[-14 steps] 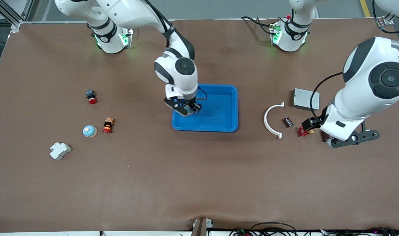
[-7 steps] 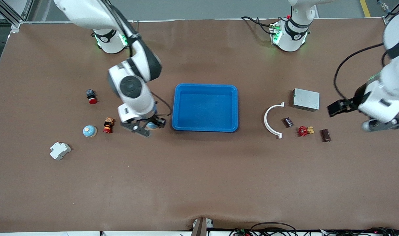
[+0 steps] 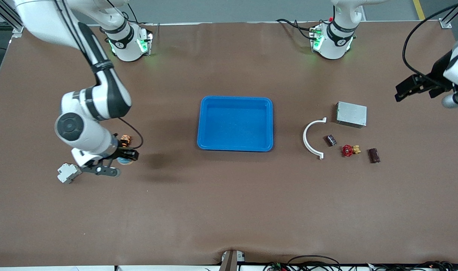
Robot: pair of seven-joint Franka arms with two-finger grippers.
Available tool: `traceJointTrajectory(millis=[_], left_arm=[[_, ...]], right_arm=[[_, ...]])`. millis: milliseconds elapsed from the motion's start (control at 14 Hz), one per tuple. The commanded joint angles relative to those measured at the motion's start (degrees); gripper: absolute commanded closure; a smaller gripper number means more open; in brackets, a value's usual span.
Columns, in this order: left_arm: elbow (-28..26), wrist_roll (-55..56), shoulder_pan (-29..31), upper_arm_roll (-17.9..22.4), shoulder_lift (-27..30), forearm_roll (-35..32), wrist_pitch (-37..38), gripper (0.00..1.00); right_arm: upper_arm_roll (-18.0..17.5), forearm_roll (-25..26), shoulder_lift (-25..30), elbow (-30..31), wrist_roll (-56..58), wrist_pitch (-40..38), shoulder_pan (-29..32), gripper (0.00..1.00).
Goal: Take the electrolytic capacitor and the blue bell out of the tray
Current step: 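Lower the second bell beside the first bell and open the right gripper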
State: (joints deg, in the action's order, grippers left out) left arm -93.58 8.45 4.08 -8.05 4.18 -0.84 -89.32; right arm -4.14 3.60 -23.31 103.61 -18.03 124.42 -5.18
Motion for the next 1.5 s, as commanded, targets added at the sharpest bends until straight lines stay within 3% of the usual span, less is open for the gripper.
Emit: traceJointTrajectory(millis=[0,214,786,1429], left_arm=[[-5.92,-1.41,-2.67,1.98,5.14,0.92,-2.7,0.0],[-4.95,-1.77,-3.64,2.25,5.05,0.84,-2.17,0.0],[-1.79,-2.03,-4.7,2.95,3.64,0.48,0.55,0.0],[2.7,-1.59,-4.0,2.87,1.89,1.01,4.77,0.0]], right_arm=[[-1.13,-0.44,0.72,1.07,8.68,0.48,5.33,1.0],[-1.05,-0.44,0.28,0.98,15.81,2.57,9.21,1.0],[-0.96,0.44,-8.15,0.63,23.21,15.5,13.7,1.0],[-0.87,0.62,-14.22,-1.83,25.33,17.35,15.28,1.0]])
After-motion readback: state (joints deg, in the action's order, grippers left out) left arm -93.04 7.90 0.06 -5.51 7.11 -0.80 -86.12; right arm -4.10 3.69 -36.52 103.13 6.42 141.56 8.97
